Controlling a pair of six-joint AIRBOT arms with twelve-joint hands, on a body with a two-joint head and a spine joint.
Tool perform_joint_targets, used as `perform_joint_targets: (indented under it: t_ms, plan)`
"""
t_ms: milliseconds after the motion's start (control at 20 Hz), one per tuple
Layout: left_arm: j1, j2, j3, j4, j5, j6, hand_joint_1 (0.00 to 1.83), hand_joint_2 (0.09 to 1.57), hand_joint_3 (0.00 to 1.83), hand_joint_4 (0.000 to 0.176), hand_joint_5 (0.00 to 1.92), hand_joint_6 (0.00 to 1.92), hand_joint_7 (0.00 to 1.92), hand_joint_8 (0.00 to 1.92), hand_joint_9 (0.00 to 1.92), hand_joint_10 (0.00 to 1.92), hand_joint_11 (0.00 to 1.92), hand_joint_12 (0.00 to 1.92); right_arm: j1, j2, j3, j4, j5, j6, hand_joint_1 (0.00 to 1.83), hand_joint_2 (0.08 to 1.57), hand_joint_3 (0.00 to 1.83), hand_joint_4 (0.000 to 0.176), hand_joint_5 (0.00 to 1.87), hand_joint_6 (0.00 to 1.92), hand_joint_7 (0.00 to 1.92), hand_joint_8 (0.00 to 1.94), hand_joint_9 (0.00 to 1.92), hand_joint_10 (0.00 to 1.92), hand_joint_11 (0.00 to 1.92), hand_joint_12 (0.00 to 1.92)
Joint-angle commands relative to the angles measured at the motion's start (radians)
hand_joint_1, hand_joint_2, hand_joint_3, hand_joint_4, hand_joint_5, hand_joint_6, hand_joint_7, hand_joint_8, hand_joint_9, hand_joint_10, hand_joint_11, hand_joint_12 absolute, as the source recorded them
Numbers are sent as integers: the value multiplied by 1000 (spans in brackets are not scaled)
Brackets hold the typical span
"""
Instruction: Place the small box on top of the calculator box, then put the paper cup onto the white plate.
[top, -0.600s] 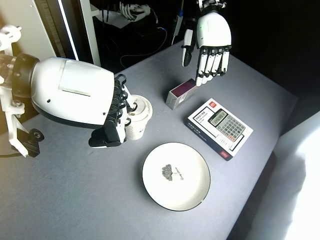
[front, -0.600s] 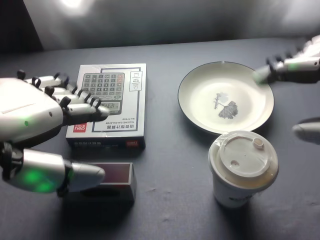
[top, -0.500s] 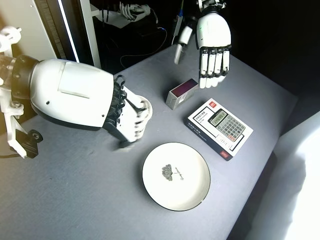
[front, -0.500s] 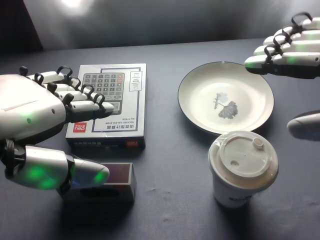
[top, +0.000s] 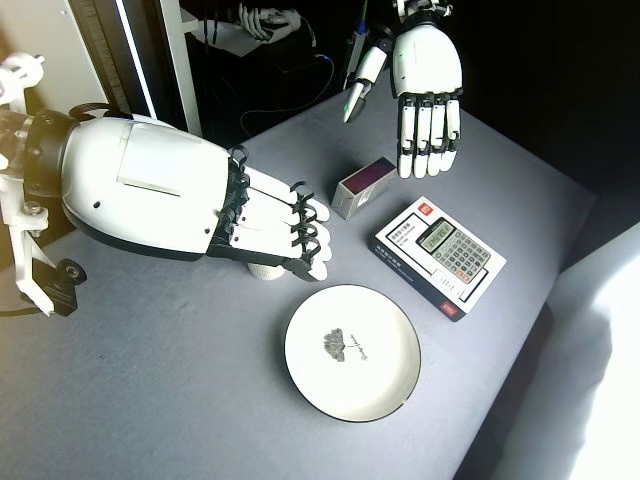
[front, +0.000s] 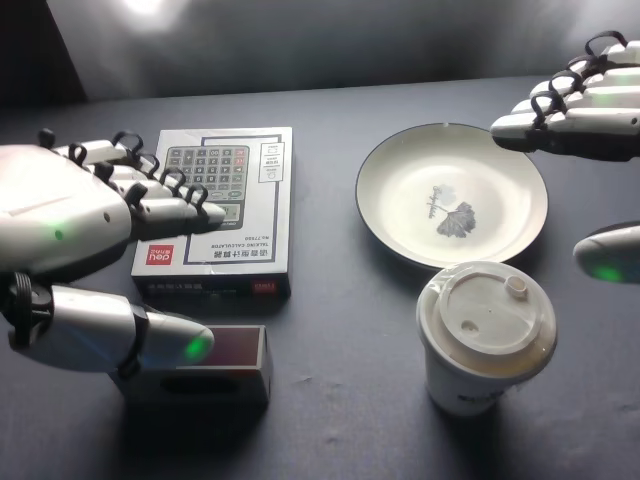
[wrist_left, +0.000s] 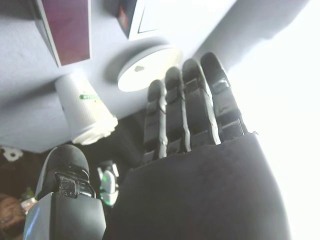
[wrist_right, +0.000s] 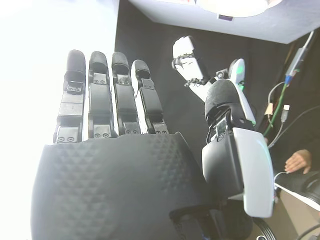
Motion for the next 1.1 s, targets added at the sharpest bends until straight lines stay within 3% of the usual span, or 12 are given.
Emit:
perform_joint_targets:
  t_ms: [0, 150, 200, 350, 500, 550, 650, 700, 850, 950, 1050]
  plan:
    - [-11, 8, -4, -16, -93, 17, 262, 1078, 0, 0, 187, 4, 230, 4, 229, 5, 0, 617, 20, 12, -4, 45, 72, 9, 0, 1279, 1, 0, 143, 9, 179, 9, 173, 14, 0, 547]
    - [2, 8, -10, -37, -84, 38, 639, 1068, 0, 0, 111, 1, 186, 1, 193, 1, 0, 536, 23, 12, -12, 57, 72, 8, 0, 1279, 0, 0, 125, 1, 165, 3, 168, 7, 0, 503]
    - [20, 6, -14, -48, -96, 38, 708, 1094, 5, 0, 80, 0, 172, 0, 181, 0, 0, 485, 23, 12, -19, 69, 70, 8, 0, 1279, 0, 0, 152, 8, 201, 11, 204, 17, 0, 601]
    - [74, -17, -24, -126, -142, 73, 920, 1128, 14, 0, 59, 0, 121, 0, 142, 0, 0, 488, 34, 12, -44, 158, 41, 8, 0, 1289, 1, 0, 135, 4, 161, 4, 147, 4, 0, 493]
    - [113, -49, -31, -211, -200, 129, 1050, 1069, 0, 0, 125, 18, 173, 12, 196, 16, 0, 749, 35, 12, -47, 170, 36, 8, 0, 1286, 0, 0, 161, 3, 193, 3, 173, 6, 0, 603]
    - [117, -60, -31, -222, -201, 138, 1086, 1028, 0, 0, 121, 14, 157, 4, 181, 8, 0, 755, 35, 12, -47, 170, 36, 8, 0, 1289, 1, 0, 107, 2, 136, 3, 117, 3, 0, 460]
    - [127, -78, -30, -251, -201, 163, 1068, 979, 0, 0, 124, 8, 175, 6, 190, 8, 0, 745, 35, 12, -47, 170, 35, 8, 0, 1285, 0, 0, 108, 4, 121, 5, 109, 2, 0, 426]
    - [134, -88, -28, -261, -201, 172, 1077, 975, 0, 0, 141, 9, 191, 7, 204, 10, 0, 765, 35, 12, -47, 170, 35, 8, 0, 1289, 1, 0, 138, 11, 156, 13, 147, 13, 0, 497]
    - [156, -118, -18, -268, -208, 176, 1069, 982, 0, 0, 140, 4, 187, 1, 202, 5, 0, 758, 35, 12, -47, 170, 35, 1, 0, 1299, 3, 0, 137, 1, 157, 2, 145, 6, 0, 458]
    - [168, -140, -9, -268, -210, 176, 1059, 963, 0, 0, 166, 11, 228, 13, 239, 15, 0, 812, 35, 13, -47, 170, 33, -5, 0, 1291, 0, 0, 158, 3, 186, 5, 182, 13, 0, 617]
    - [180, -162, 4, -268, -214, 179, 1039, 978, 0, 0, 168, 7, 237, 8, 245, 11, 0, 790, 34, 13, -47, 170, 31, -20, 0, 1297, 2, 0, 141, 0, 174, 1, 171, 6, 0, 554]
